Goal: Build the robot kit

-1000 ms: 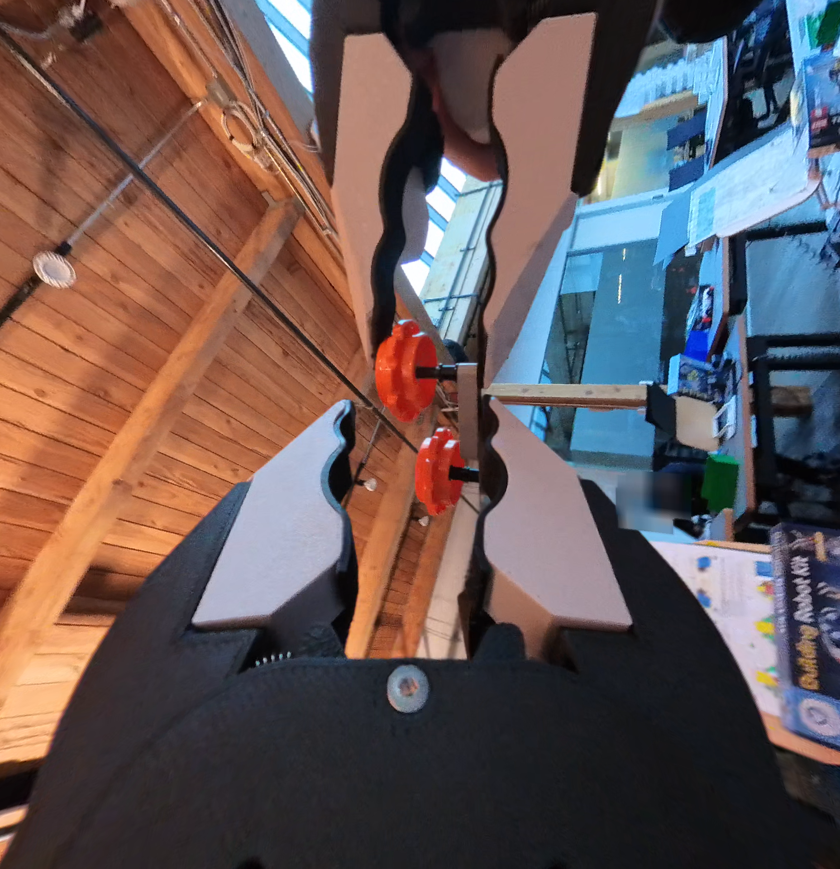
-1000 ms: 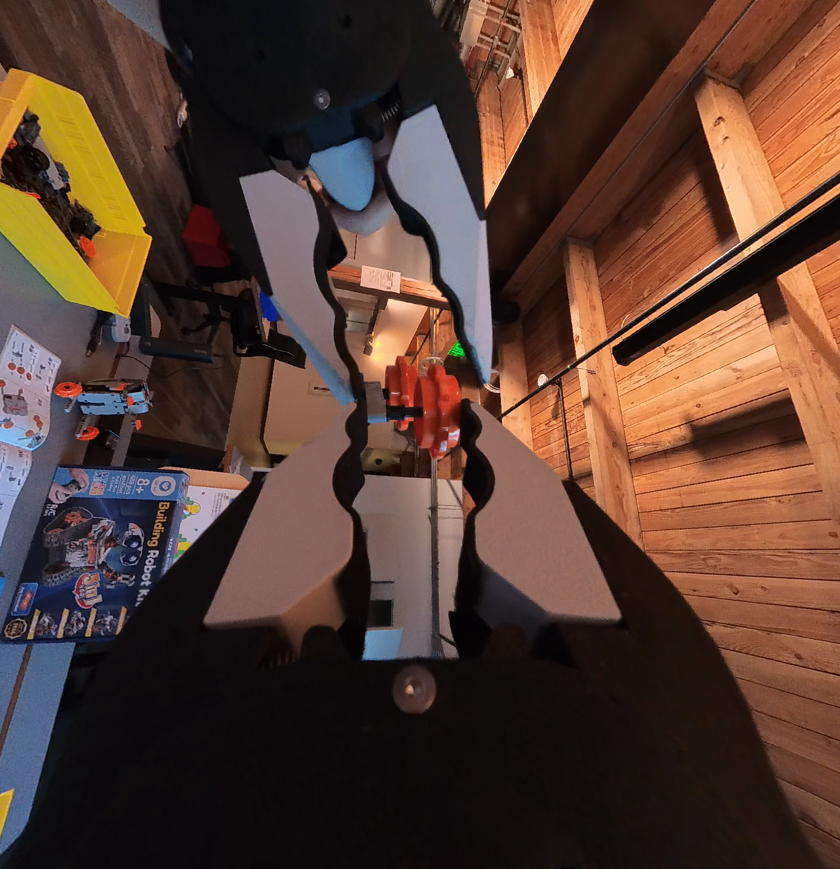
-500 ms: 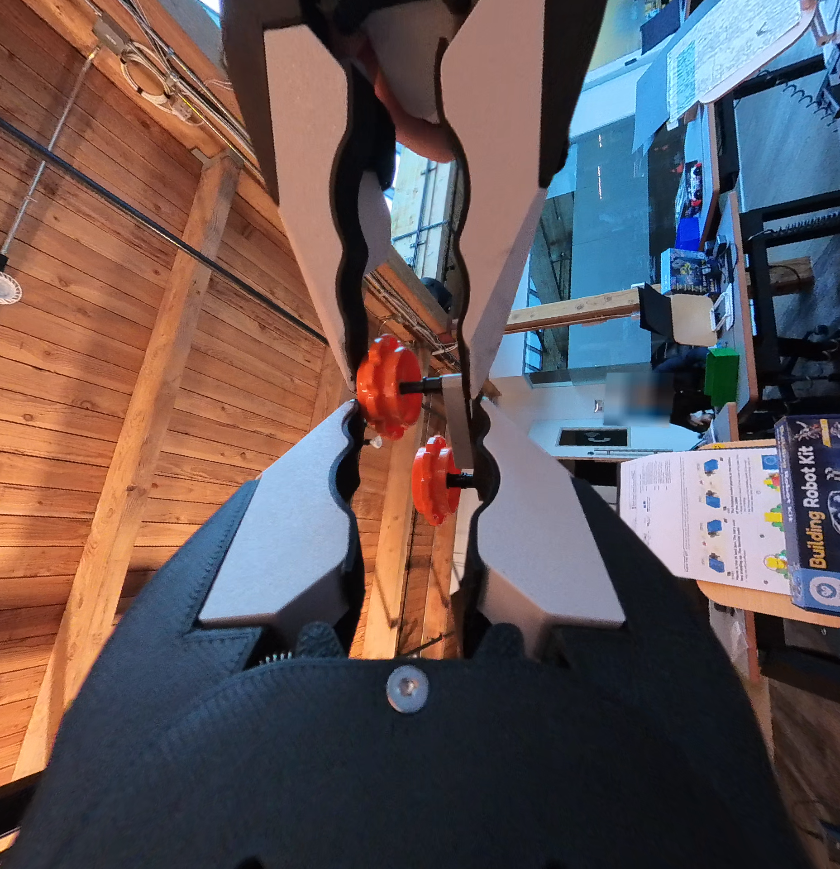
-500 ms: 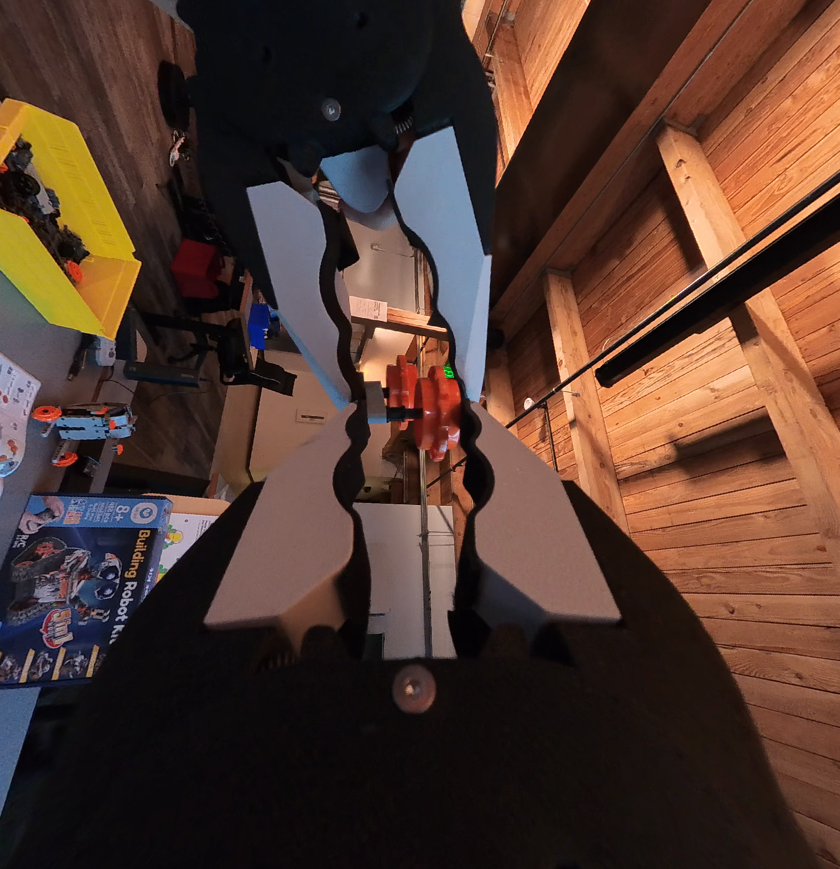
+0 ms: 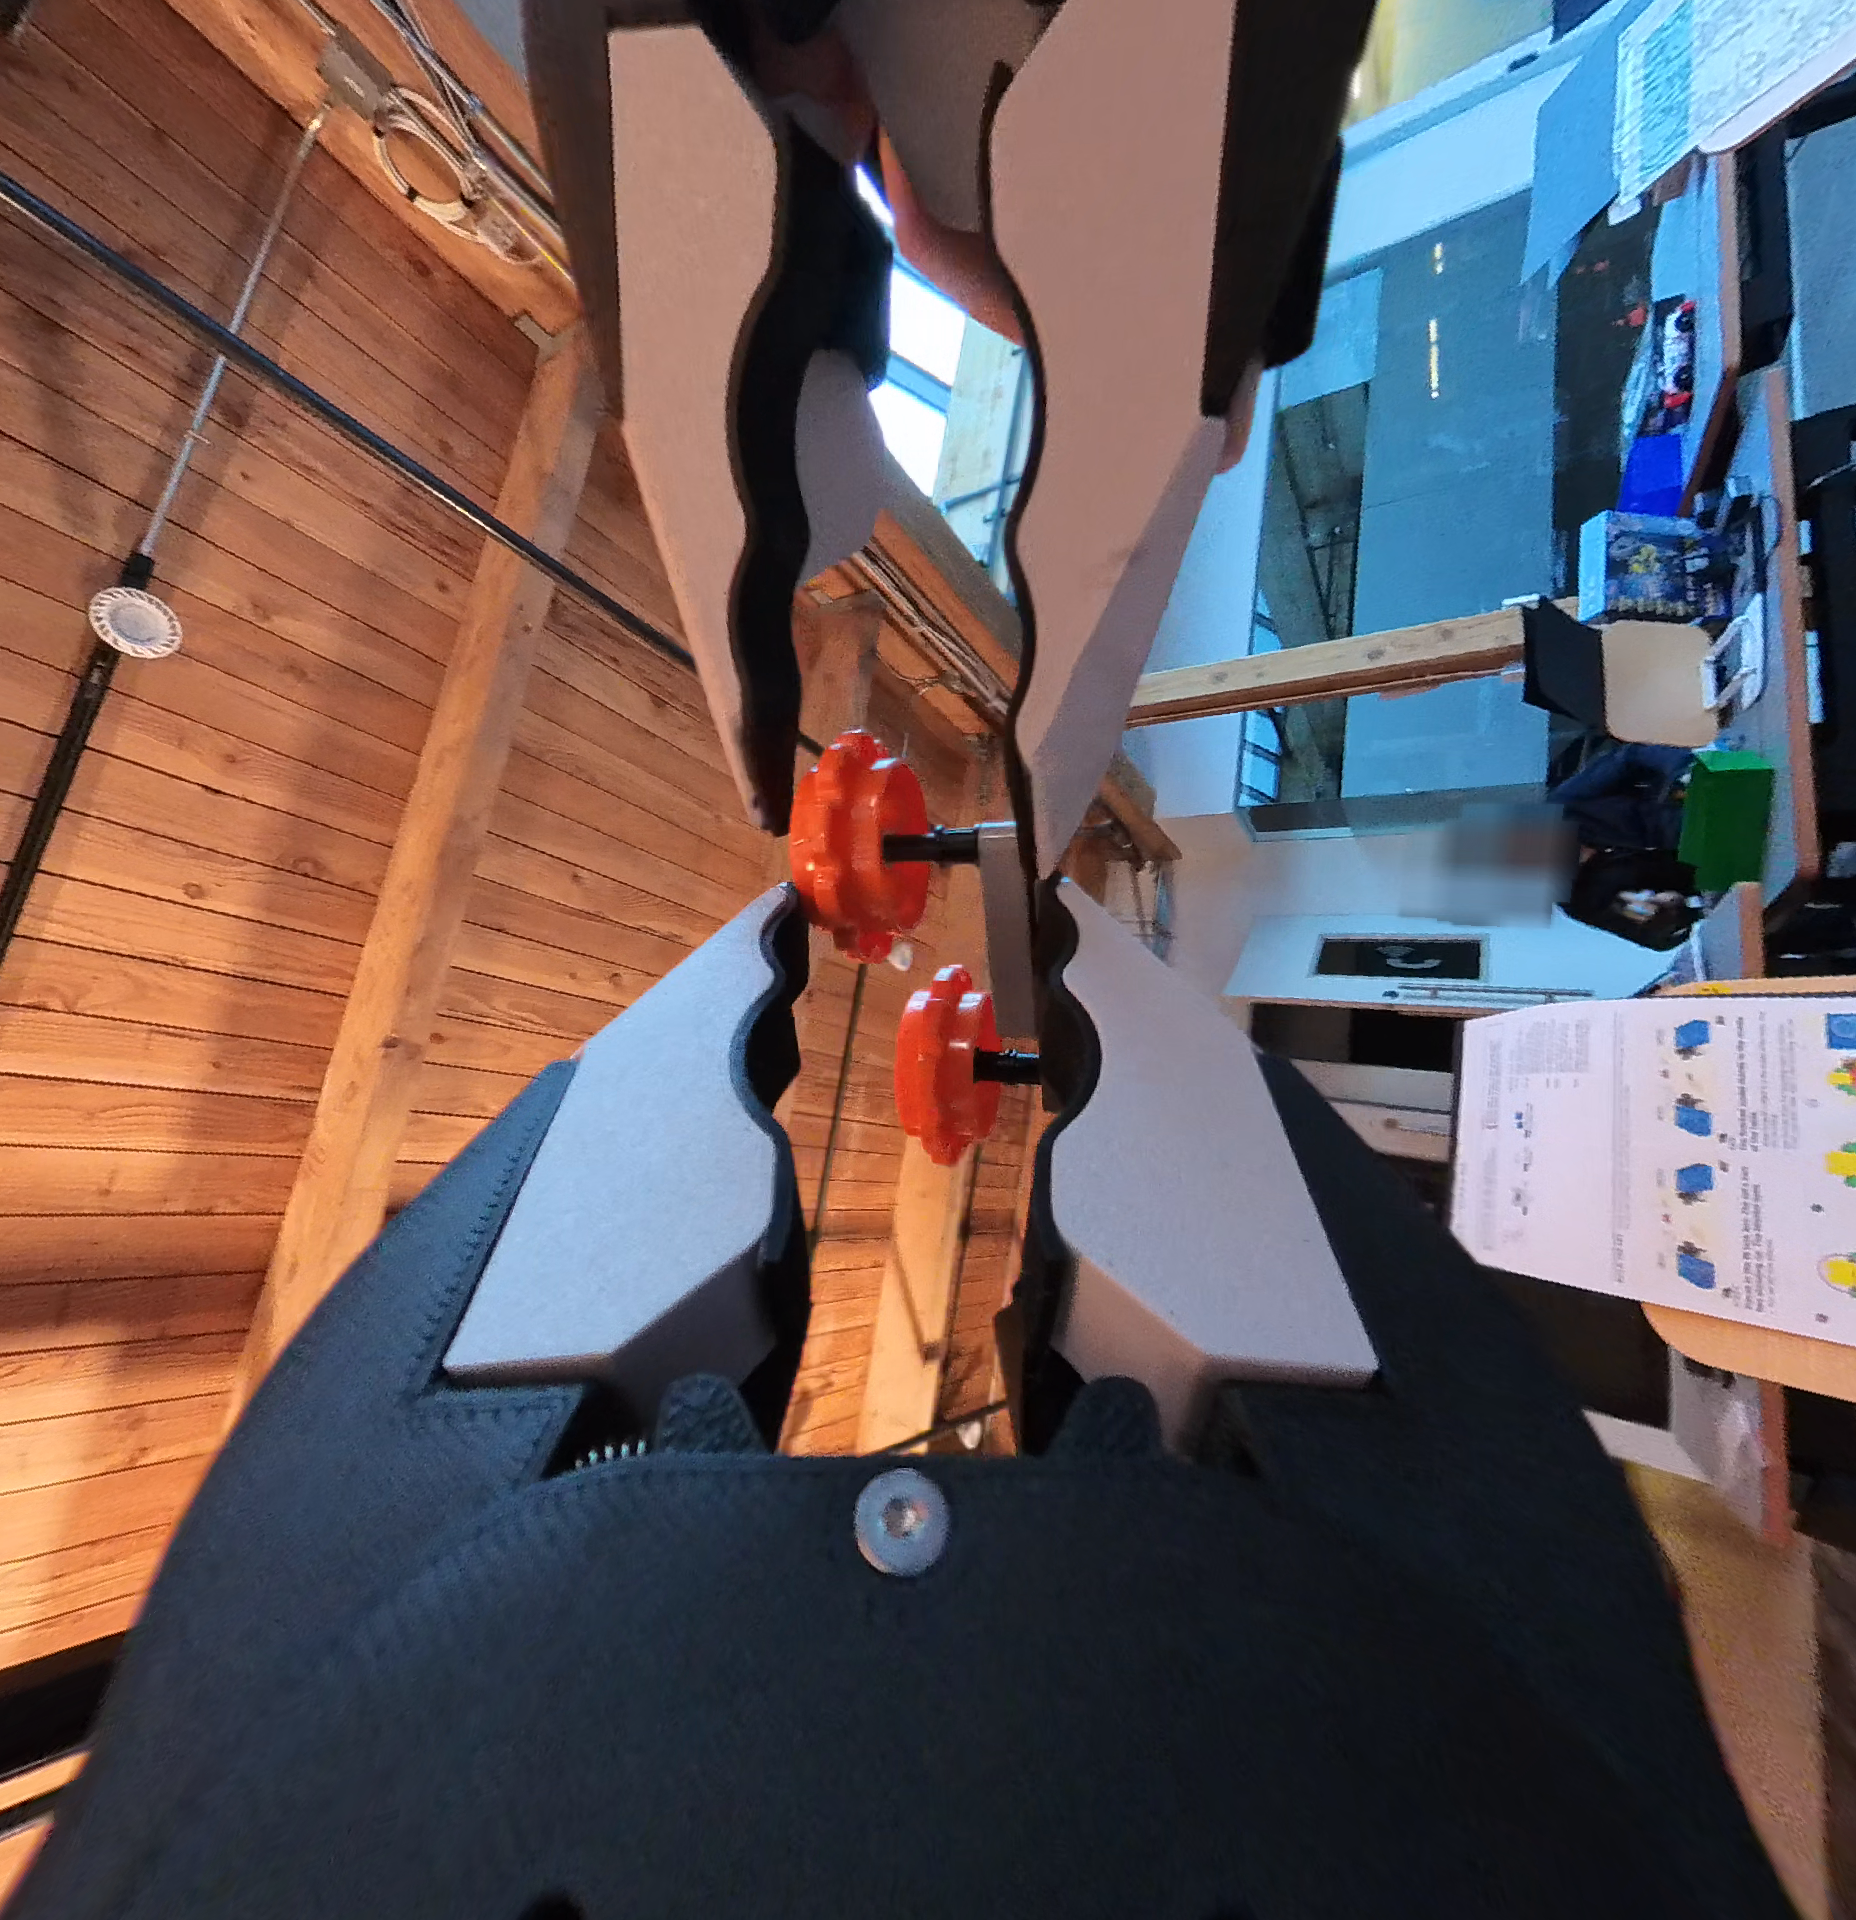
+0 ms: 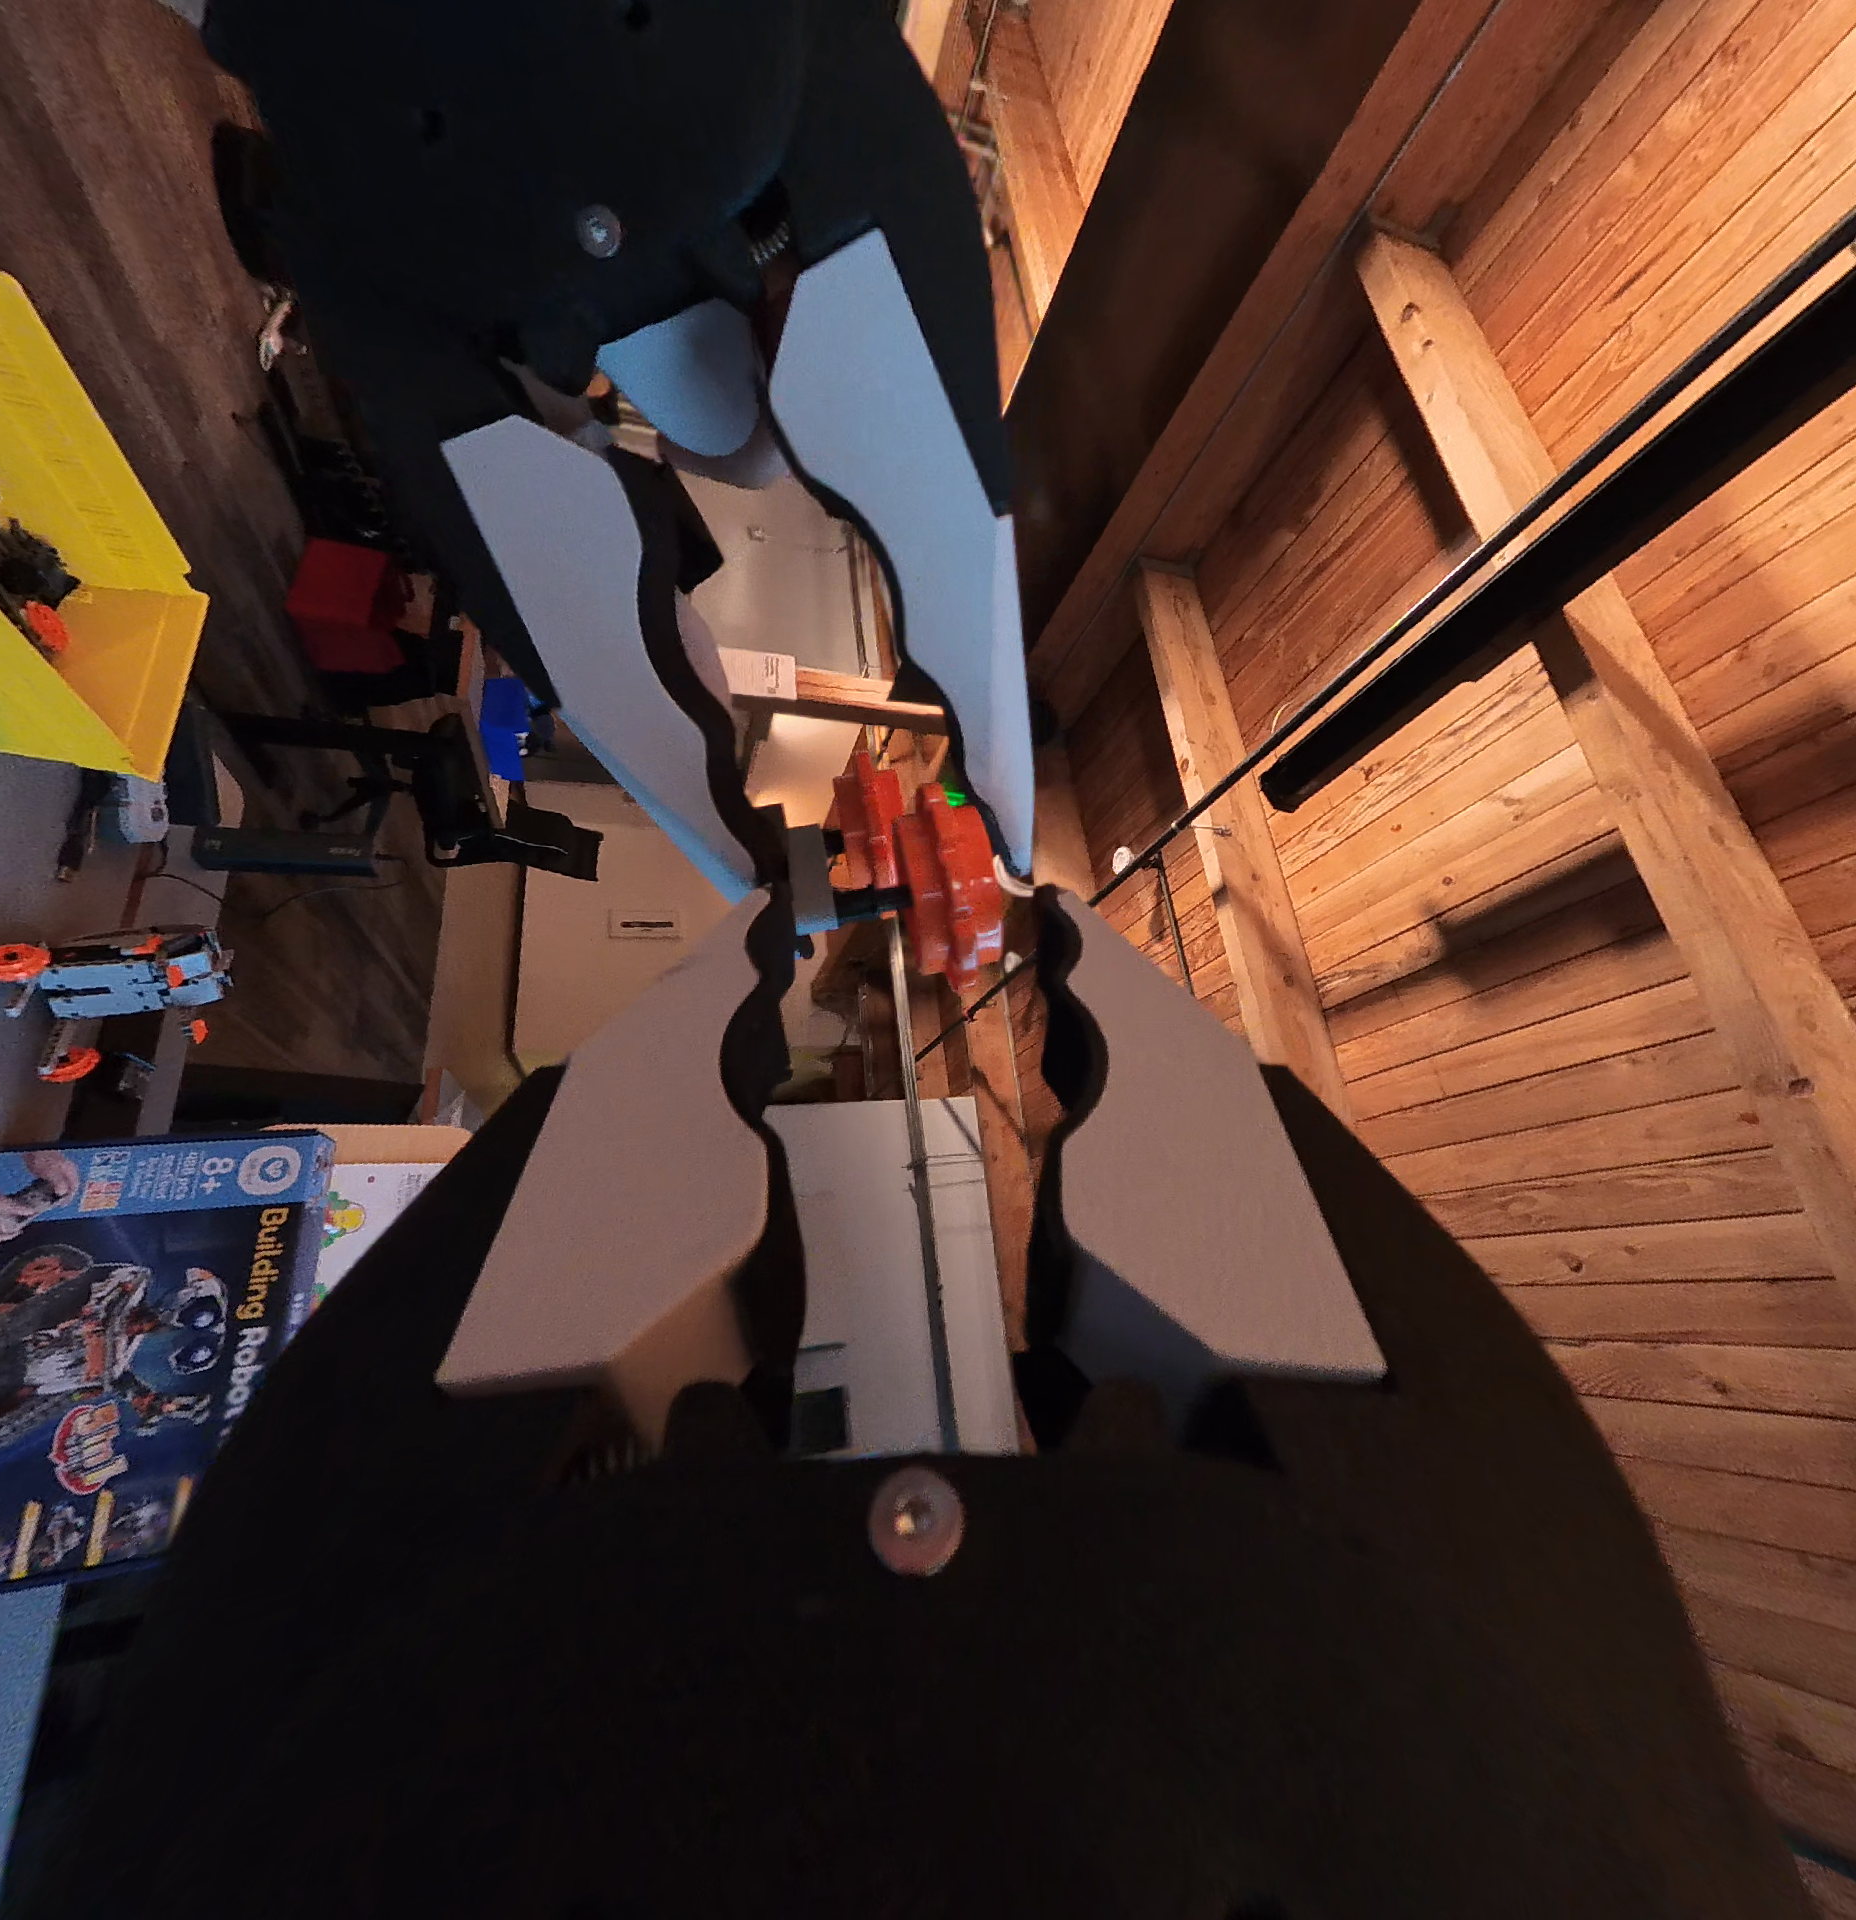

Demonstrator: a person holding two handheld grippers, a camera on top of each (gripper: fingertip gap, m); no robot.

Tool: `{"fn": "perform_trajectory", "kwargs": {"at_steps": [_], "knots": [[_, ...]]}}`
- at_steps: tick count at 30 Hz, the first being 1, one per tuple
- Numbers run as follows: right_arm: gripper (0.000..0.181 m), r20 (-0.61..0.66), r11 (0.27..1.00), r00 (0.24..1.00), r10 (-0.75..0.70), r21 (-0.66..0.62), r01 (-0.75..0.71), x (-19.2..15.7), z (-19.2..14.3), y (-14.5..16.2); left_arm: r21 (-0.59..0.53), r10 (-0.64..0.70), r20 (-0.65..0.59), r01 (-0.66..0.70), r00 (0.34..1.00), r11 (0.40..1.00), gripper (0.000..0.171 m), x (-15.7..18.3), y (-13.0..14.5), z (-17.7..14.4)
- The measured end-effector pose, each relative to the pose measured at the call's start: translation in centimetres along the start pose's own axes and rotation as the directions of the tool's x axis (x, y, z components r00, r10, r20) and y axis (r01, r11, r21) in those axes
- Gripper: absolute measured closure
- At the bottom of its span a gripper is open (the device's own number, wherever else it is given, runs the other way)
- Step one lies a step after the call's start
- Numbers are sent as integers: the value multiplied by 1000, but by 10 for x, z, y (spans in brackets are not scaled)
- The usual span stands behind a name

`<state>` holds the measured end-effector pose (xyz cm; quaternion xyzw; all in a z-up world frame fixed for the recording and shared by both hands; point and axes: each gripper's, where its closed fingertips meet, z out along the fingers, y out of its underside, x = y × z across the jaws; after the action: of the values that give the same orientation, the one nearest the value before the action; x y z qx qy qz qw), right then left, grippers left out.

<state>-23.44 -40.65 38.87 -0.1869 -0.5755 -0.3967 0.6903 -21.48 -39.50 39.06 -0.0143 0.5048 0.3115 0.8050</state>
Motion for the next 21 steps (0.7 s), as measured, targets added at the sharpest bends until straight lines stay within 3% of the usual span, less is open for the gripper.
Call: {"fn": "perform_trajectory", "kwargs": {"at_steps": [6,13,21], "knots": [[143,69,996,995,69,-60,-65,-2,3,4,-6,32,31,-31,999,999,130,-2,1,2],[144,58,999,998,-31,-39,33,-3,2,1,7,-75,-57,75,996,997,131,2,4,2],[144,77,998,997,-26,-53,30,-1,2,-2,43,-39,-32,40,999,998,131,-2,2,-1]]}}
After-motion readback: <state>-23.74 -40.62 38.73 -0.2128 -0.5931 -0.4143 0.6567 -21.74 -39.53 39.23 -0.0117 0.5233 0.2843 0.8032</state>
